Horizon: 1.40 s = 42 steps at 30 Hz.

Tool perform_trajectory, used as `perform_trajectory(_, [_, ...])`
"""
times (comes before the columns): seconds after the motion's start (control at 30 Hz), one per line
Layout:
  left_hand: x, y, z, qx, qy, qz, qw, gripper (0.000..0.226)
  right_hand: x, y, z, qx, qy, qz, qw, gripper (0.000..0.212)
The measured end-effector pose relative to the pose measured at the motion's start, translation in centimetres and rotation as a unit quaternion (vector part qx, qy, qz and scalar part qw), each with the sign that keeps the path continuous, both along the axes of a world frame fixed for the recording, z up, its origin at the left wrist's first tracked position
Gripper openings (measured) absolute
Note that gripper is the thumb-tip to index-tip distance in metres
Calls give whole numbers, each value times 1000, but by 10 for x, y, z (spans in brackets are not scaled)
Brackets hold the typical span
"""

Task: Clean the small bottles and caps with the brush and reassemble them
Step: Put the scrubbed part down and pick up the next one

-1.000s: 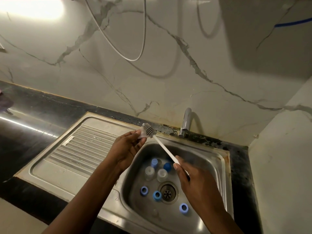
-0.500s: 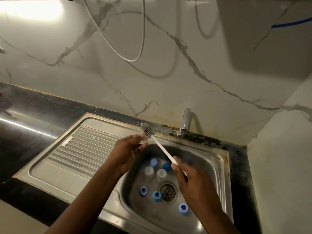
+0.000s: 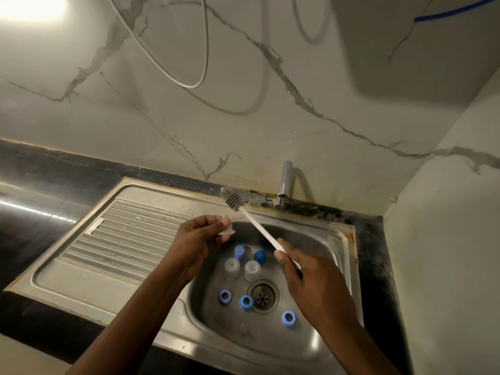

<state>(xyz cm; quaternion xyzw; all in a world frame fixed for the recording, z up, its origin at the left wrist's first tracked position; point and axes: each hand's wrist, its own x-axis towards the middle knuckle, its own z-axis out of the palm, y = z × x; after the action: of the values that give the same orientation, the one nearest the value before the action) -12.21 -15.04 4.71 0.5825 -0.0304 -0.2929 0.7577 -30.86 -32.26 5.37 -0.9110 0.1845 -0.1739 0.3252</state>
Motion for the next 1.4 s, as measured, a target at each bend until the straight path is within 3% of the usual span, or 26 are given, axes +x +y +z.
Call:
perform_trajectory(0.23, [-8,-8,-4,100,-162,-66,979,10,2,2,-5,-42,49,15,998,47])
perform_trajectory(0.63, [-18,-12,-44,108,-141,-89,980,16,-22,-14,-20,28,32,-76,996,44])
perform_trajectory(0.97, [-51,-35,-129,215,-137,-169,952,14,-71,-23,-52,117,29,-158,980,31])
perform_trajectory(1.2, [-67,-65,-188,333,-224,-278,873,16,-100,-30,-74,162,25,-218,962,20])
perform_trajectory(1.4, [-72,-86,-243,413,-254,-410,773,21,-121,-40,-96,172,53,-253,951,21])
